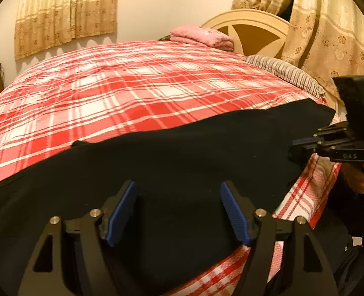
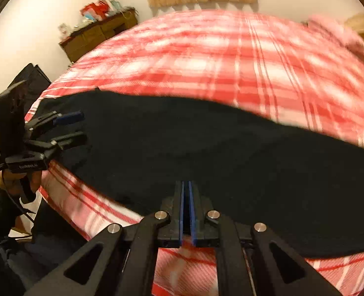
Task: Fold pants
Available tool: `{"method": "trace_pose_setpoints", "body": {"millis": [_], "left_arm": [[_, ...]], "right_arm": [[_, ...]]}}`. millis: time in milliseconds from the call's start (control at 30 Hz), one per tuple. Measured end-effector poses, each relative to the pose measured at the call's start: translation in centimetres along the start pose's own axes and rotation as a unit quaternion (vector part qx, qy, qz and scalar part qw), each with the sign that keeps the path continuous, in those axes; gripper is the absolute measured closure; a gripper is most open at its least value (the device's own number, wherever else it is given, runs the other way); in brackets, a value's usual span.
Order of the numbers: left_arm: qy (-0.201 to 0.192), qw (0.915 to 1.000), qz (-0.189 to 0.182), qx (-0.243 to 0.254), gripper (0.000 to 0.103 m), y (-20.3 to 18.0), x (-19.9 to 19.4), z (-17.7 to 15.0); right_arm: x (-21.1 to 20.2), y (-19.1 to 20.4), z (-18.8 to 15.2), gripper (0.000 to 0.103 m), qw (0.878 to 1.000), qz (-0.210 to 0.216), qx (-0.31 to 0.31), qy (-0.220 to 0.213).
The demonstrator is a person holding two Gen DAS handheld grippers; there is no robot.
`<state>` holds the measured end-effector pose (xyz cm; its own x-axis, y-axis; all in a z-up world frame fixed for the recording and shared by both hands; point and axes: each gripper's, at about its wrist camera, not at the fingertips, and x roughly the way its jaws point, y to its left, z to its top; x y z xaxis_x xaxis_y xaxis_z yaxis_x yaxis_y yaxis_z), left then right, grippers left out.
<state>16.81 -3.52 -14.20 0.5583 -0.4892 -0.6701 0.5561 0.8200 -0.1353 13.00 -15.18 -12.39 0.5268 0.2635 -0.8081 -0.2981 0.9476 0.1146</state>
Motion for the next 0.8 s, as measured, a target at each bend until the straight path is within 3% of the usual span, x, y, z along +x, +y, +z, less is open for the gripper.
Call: {"method": "trace_pose_setpoints", "body": {"millis": [133,233,433,533,667,733,800], "left_arm": [[-0.001,0.9999,0.012,-0.008,0.027,0.8,-0.3,-0.1],[-0.005,0.9996,0.024,-0.015,0.027,1.7,-0.8,-0.3],[-0.012,0.9978,0.055,-0.034,0.027,4.3,-1.8,-0.6],[-0.002,0.9959,0.076,-0.049,0.027,5.7,-1.9,-1.1],[0.009,0.9937,0.090,-0.067,0.027,7.0,-1.8,-2.0],[0.007,0.9930,0.099,-0.064,0.027,7.2,-2.2,-2.2],[0.007,0.9921,0.103,-0.070,0.027,7.7,-2.5,-2.2]], "right_arm": [[1.6,2.9,0.6,0.097,0.999,0.031,-0.029,0.007],[4.2,4.2,-0.9,0.097,0.997,0.037,-0.044,0.050],[3.5,2.4,-1.0,0.097,0.995,0.077,-0.017,0.067],[3.7,2.8,-0.9,0.097,0.994,0.076,-0.023,0.072],[2.8,4.3,0.3,0.096,0.996,0.052,-0.050,0.055],[2.5,5.3,1.5,0.095,0.995,0.067,-0.060,0.043],[2.9,6.6,2.9,0.084,0.993,0.078,-0.079,0.034]]}}
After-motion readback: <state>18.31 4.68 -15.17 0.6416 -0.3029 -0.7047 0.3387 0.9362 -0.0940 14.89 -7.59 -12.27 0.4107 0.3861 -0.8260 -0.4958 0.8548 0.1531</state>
